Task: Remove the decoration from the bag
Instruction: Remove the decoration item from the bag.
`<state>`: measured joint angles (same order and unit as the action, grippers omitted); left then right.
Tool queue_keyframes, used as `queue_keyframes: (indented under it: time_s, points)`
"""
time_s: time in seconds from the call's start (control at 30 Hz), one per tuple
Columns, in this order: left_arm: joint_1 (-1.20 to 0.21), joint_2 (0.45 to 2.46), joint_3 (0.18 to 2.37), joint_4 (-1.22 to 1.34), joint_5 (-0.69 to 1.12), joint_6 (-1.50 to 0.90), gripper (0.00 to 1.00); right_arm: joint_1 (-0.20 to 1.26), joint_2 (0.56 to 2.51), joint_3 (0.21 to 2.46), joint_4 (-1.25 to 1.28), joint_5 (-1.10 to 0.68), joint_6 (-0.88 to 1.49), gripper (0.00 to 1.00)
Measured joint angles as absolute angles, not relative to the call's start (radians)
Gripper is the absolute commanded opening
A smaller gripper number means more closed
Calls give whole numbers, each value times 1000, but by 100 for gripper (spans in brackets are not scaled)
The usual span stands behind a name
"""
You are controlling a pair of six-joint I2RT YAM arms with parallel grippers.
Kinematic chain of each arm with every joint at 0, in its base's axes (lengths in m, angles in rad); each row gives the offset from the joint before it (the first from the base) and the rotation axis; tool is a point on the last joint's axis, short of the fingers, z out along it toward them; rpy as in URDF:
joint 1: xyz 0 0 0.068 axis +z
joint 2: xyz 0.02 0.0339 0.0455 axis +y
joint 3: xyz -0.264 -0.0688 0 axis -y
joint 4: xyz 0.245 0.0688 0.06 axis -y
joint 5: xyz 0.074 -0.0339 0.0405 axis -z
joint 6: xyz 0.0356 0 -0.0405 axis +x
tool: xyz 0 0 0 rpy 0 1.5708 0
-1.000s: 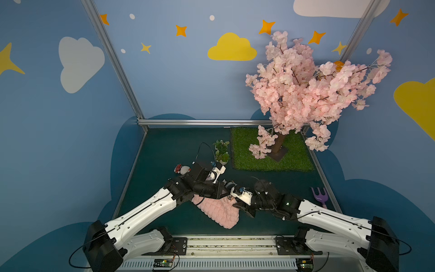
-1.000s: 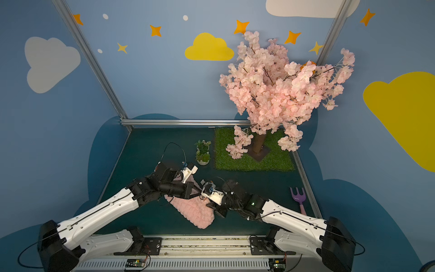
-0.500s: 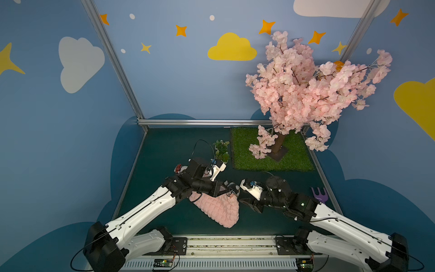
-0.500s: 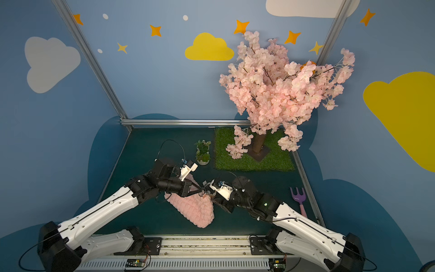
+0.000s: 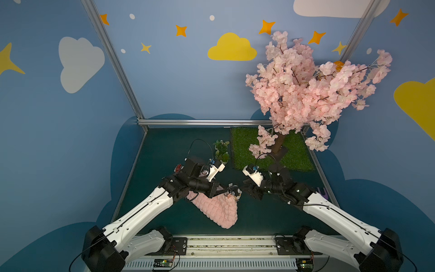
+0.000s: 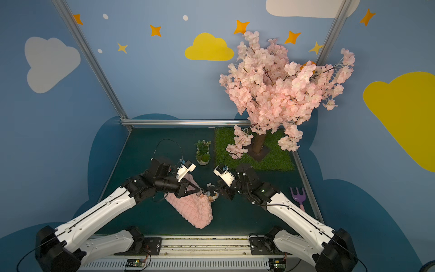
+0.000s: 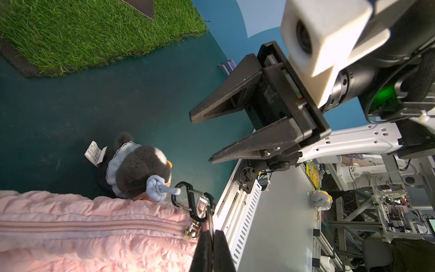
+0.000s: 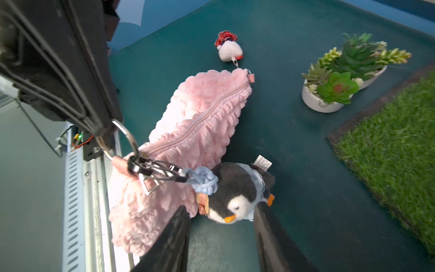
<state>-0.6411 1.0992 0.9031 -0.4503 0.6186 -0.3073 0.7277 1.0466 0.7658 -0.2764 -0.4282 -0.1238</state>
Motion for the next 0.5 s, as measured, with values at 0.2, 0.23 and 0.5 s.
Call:
queue_keyframes:
  time_s: [0.2,0.23,0.5]
  points:
    - [-640,1105,938,-543,614,-160,2,733,1071,805,-311,-526,-221,46]
    - [-639,1105,942,-550,610,-132,2,735,1081,807,-313,-544,-239,45]
    - [-632,1094,950,-595,604,47,2,788,1129,818,-336,-612,-341,42]
